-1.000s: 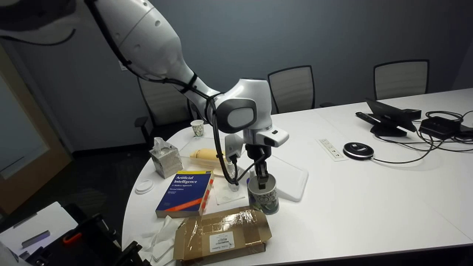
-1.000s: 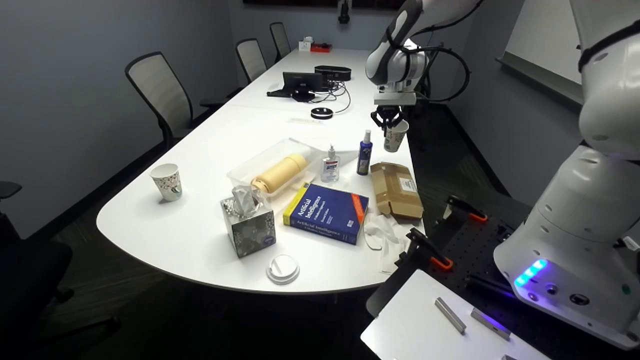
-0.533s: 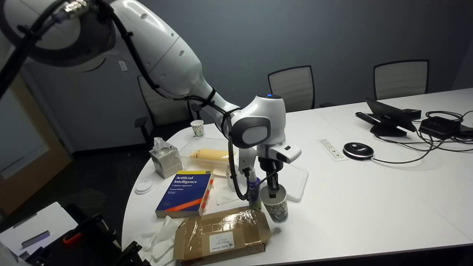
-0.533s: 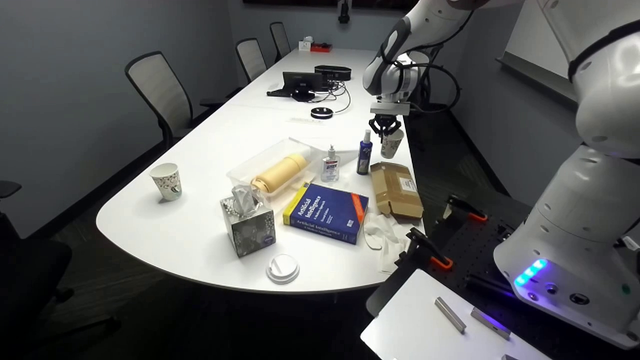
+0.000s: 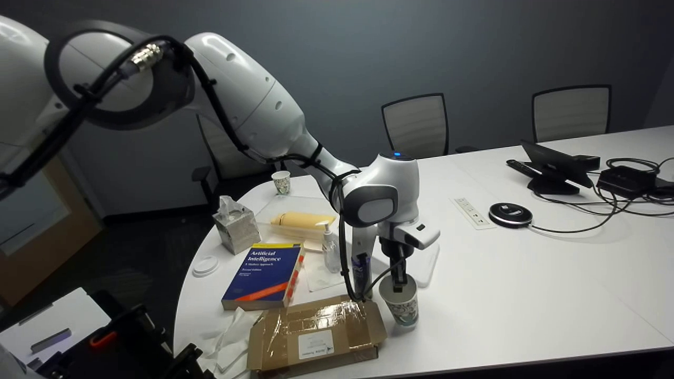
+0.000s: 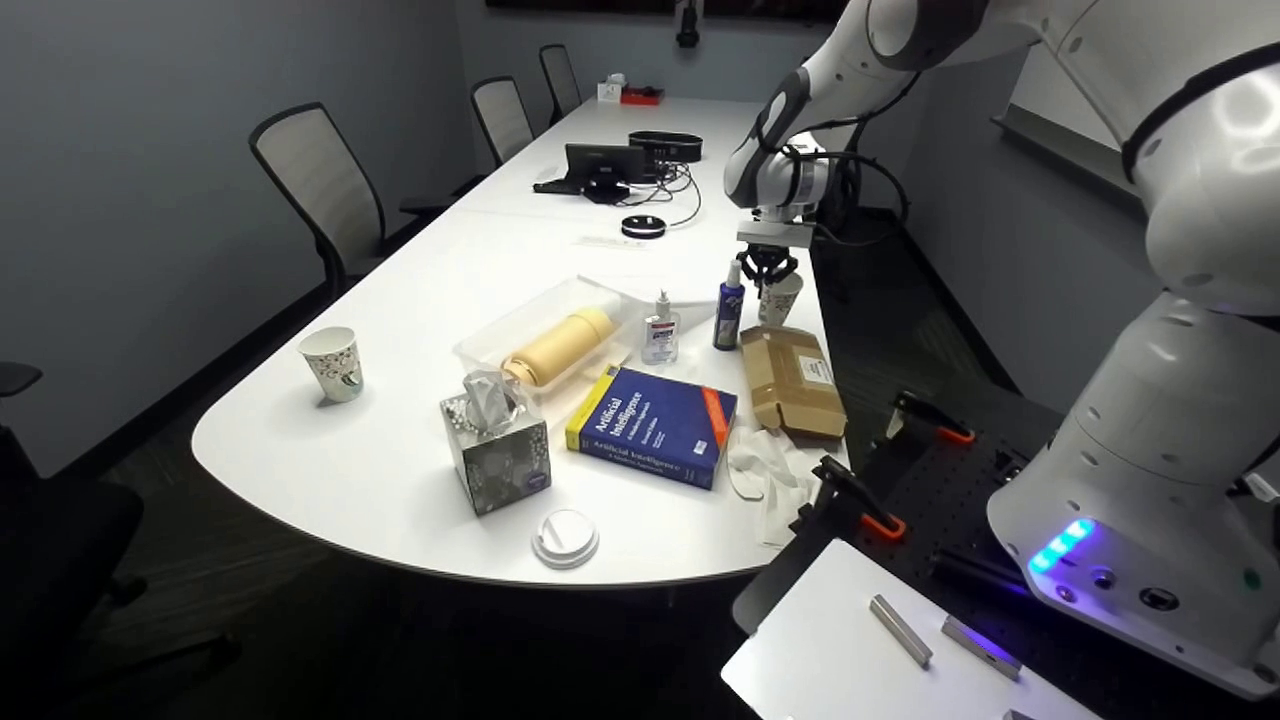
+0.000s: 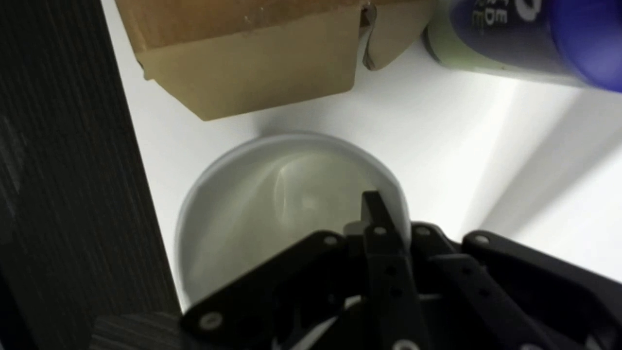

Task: Pick up the paper cup close to the blue book and move it to the right

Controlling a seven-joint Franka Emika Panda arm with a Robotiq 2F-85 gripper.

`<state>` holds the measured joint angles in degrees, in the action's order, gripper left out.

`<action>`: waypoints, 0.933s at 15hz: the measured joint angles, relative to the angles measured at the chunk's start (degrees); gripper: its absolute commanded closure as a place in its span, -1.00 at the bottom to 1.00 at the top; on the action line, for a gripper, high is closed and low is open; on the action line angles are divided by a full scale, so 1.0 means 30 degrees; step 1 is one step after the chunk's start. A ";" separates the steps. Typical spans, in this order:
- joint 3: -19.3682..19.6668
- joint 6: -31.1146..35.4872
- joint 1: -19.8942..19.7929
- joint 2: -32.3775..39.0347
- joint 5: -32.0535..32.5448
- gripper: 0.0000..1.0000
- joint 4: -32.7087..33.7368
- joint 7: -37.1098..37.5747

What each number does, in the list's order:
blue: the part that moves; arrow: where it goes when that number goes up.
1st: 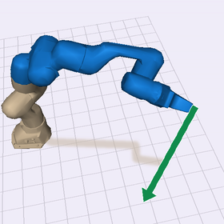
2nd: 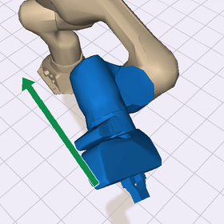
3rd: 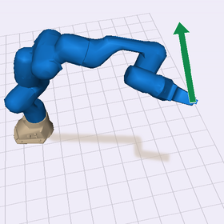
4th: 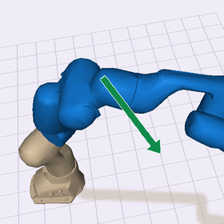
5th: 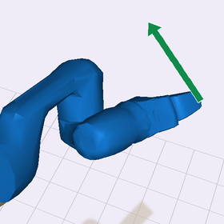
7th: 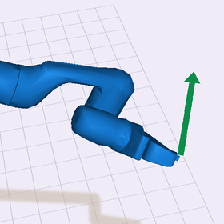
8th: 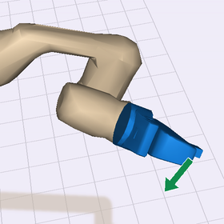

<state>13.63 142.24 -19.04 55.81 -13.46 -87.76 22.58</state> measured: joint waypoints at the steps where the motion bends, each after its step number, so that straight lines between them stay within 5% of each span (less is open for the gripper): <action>1: -0.0031 -0.0028 -0.0053 0.0208 -0.0122 0.99 0.0245 0.0002; 2: -0.0075 -0.0058 -0.0112 0.0400 -0.0223 0.46 0.0483 0.0007; 5: -0.0172 -0.0193 -0.0274 0.0865 -0.0430 0.17 0.1127 0.0060; 12: 0.0164 -0.0253 -0.0096 0.1062 -0.0415 -0.87 0.1973 0.0501; 14: 0.0447 -0.0253 0.0167 0.0891 -0.0344 -1.00 0.2051 0.0592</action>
<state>14.97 141.48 -18.54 58.48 -14.49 -81.60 24.36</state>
